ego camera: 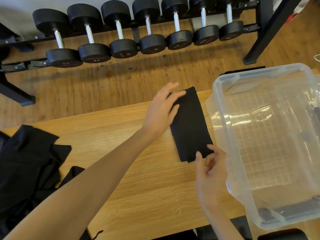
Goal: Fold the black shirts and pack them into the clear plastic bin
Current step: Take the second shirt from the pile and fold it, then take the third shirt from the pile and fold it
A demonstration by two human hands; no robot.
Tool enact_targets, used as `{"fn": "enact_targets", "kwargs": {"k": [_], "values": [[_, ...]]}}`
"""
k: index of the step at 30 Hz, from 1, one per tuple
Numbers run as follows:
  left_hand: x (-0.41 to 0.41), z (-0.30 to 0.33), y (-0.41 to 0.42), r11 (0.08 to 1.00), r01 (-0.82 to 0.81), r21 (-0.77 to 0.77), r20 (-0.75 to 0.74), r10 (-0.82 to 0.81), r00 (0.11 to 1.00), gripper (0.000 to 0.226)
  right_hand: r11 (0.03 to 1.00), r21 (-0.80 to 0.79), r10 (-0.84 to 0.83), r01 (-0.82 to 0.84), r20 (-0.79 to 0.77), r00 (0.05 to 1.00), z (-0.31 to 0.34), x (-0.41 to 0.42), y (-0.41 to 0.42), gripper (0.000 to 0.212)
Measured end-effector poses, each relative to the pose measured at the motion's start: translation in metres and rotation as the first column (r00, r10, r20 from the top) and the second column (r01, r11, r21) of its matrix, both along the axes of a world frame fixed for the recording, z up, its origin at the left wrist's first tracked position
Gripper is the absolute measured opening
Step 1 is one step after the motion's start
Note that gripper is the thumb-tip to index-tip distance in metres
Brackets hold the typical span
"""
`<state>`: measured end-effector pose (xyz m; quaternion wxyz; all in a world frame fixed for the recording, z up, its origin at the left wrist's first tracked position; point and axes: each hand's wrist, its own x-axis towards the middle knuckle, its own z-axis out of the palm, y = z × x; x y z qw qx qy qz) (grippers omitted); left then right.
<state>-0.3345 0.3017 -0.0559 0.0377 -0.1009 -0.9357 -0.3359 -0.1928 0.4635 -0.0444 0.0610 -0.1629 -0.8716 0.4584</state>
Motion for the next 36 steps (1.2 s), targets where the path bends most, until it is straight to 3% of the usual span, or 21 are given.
{"fn": "enact_targets", "kwargs": {"k": [2, 4, 8, 12, 17, 23, 29, 36], "values": [[0.010, -0.008, 0.002, 0.973, 0.186, -0.140, 0.009, -0.186, 0.982, 0.047, 0.952, 0.252, 0.189, -0.172, -0.045, 0.981, -0.003, -0.006, 0.000, 0.023], [0.015, -0.017, 0.007, 0.928, 0.276, -0.249, 0.122, -0.253, 0.960, 0.050, 0.838, 0.458, 0.332, -0.297, 0.004, 0.943, -0.014, -0.011, 0.000, 0.033], [0.015, -0.028, 0.008, 0.908, 0.283, -0.310, 0.224, -0.220, 0.950, 0.053, 0.668, 0.580, 0.391, -0.467, 0.260, 0.883, -0.033, -0.014, -0.001, 0.054], [0.011, -0.027, 0.008, 0.882, 0.311, -0.354, 0.244, -0.234, 0.941, 0.054, 0.613, 0.616, 0.372, -0.494, 0.327, 0.869, -0.038, -0.003, 0.002, 0.056], [0.008, -0.021, 0.010, 0.866, 0.320, -0.384, 0.275, -0.224, 0.935, 0.055, 0.615, 0.618, 0.372, -0.489, 0.319, 0.872, -0.036, 0.003, 0.003, 0.057], [0.022, -0.008, -0.006, 0.938, 0.226, -0.263, 0.287, -0.147, 0.946, 0.052, 0.696, 0.579, 0.434, -0.425, 0.133, 0.891, -0.019, -0.018, -0.008, 0.043], [0.063, 0.008, -0.057, 0.971, 0.069, -0.227, 0.302, 0.003, 0.953, 0.046, 0.666, 0.514, 0.600, -0.540, 0.060, 0.797, -0.011, -0.036, -0.041, 0.020], [0.129, 0.018, -0.123, 0.969, -0.150, -0.195, 0.344, 0.211, 0.915, 0.043, 0.539, 0.527, 0.763, -0.657, 0.026, 0.646, 0.000, -0.031, -0.103, 0.030]]}}
